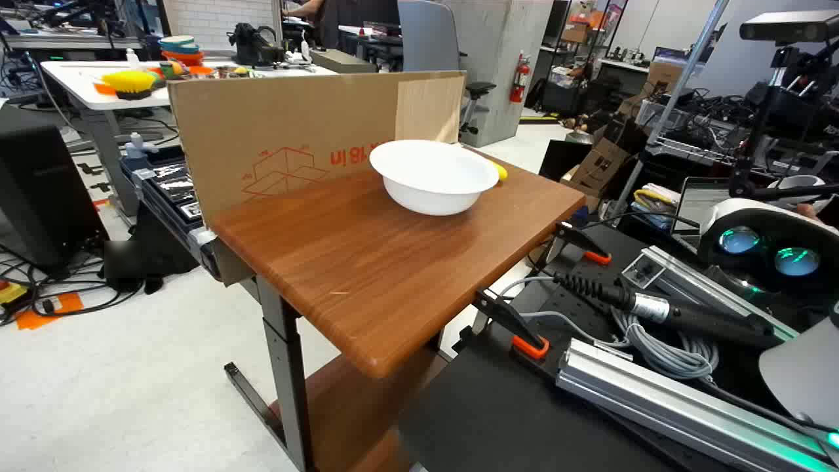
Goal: Put the yellow thing in the bowl
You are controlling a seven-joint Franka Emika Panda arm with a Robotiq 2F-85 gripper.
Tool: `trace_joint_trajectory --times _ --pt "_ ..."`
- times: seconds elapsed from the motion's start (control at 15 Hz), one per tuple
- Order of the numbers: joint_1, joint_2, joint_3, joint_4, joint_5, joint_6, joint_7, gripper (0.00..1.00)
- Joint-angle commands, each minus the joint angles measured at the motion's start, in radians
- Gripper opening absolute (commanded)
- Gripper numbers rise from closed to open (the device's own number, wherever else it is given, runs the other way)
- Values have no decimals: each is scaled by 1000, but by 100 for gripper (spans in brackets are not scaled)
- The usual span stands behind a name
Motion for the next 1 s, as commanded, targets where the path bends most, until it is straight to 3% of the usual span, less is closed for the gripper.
trace_joint_trajectory --times 0.0,0.67,0.93 --pt "30 4 -28 2 -11 -2 9 100" --pt "32 3 -27 1 -15 -3 6 100" --pt "33 14 -60 22 -17 -33 -74 100"
